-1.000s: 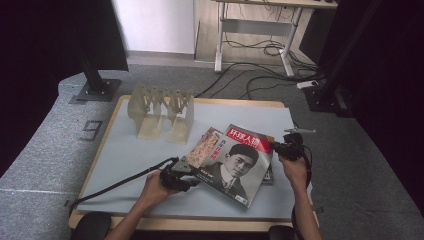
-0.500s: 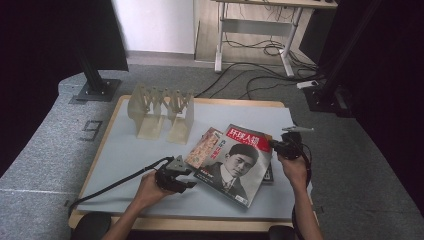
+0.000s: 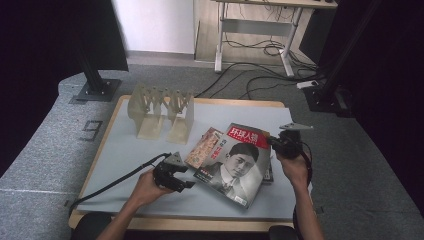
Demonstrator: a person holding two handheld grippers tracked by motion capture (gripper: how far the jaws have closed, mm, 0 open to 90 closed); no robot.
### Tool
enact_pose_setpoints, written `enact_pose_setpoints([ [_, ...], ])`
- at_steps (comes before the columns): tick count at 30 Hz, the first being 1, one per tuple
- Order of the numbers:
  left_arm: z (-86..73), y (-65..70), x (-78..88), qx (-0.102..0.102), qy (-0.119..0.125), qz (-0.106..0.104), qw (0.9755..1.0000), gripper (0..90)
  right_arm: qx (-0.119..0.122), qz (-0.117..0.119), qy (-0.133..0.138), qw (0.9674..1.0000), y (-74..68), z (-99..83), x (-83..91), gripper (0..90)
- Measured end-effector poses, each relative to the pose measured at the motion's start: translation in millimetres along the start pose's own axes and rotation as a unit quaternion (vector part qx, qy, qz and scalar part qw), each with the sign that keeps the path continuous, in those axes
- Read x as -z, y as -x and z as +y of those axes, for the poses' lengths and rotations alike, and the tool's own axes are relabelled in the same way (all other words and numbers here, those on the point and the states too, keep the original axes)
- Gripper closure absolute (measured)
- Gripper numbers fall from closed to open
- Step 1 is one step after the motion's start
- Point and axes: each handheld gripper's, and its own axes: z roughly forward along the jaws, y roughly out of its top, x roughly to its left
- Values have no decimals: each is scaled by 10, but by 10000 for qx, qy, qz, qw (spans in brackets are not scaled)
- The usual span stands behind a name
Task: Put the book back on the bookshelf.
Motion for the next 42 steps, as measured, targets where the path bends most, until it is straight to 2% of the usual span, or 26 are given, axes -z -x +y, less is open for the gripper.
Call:
enact_pose_setpoints([
  [3,32,-54,31,143,106,-82,9998,291,67,7,49,10000,-32,28,49,863],
  [5,51,-73,16,197,90,-109,9997,271,148,3,82,9999,-57,54,84,863],
  [10,94,-81,-34,232,38,-111,9997,227,377,-22,154,9992,-146,113,163,863],
  [14,148,-87,-39,252,95,-62,9996,192,482,-29,212,9986,-202,161,231,863],
  [16,187,-95,-33,221,90,-9,9997,182,487,8,253,9985,-223,188,271,863],
  [24,366,-172,30,276,279,-66,9992,177,553,188,388,9975,-318,279,384,863],
  [28,456,-175,4,225,296,2,9993,178,592,271,420,9970,-361,301,420,863],
  [34,598,-198,-46,194,298,-13,9994,189,625,397,452,9962,-409,332,475,864],
  [37,682,-235,-63,141,274,67,9995,190,656,445,470,9957,-436,349,501,864],
  [39,734,-271,-70,241,286,16,9993,192,673,477,492,9954,-455,360,520,864],
  [42,791,-305,-89,287,317,-46,9991,195,711,532,531,9946,-489,378,548,863],
])
